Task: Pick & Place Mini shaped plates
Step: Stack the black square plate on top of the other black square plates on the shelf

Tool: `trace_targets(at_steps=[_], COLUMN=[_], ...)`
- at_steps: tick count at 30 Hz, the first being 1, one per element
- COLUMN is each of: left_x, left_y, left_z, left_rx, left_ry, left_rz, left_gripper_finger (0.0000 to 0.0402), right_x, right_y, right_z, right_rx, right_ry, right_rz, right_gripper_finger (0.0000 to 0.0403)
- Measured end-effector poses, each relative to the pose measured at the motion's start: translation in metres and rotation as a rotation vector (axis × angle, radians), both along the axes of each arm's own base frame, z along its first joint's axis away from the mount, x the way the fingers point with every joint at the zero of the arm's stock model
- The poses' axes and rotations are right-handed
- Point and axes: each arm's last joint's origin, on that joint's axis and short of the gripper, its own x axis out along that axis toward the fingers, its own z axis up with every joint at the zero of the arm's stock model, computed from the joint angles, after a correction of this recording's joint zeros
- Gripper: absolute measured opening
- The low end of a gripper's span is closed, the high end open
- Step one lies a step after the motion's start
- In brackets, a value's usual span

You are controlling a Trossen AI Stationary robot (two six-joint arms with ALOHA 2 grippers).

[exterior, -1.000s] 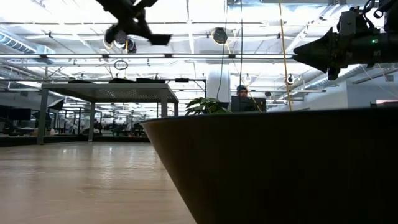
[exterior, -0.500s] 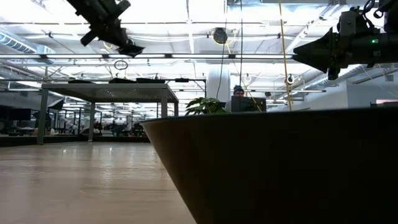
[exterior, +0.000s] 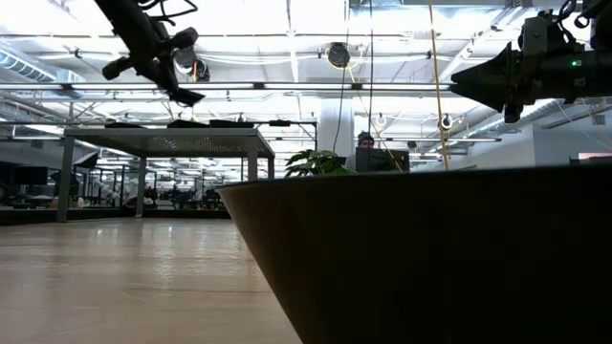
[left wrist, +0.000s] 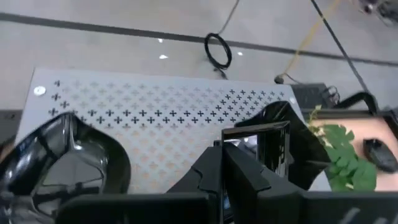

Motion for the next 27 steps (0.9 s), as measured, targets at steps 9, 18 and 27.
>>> trace_targets(at_steps=[9, 18, 27], left_x=[0.011, 0.041, 0.055], left_y=[-0.022, -0.036, -0.041], left_z=[-0.007, -0.022, -0.038], left_rx=[-0.035, -0.009, -0.066], left_ry=[-0.046, -0.170, -0.251], left_rz=[0.190, 0.403, 0.539], left_gripper_finger=[0.0009, 0.0008, 0.0022], right_x=[0.000, 0.000, 0.000], right_y=[0.000, 0.000, 0.000], right_z=[0.000, 0.000, 0.000], right_rx=[0.000, 0.000, 0.000], right_ry=[0.000, 0.000, 0.000], right_rz=[0.000, 0.000, 0.000], right_gripper_finger=[0.0126, 0.0126, 0.0126])
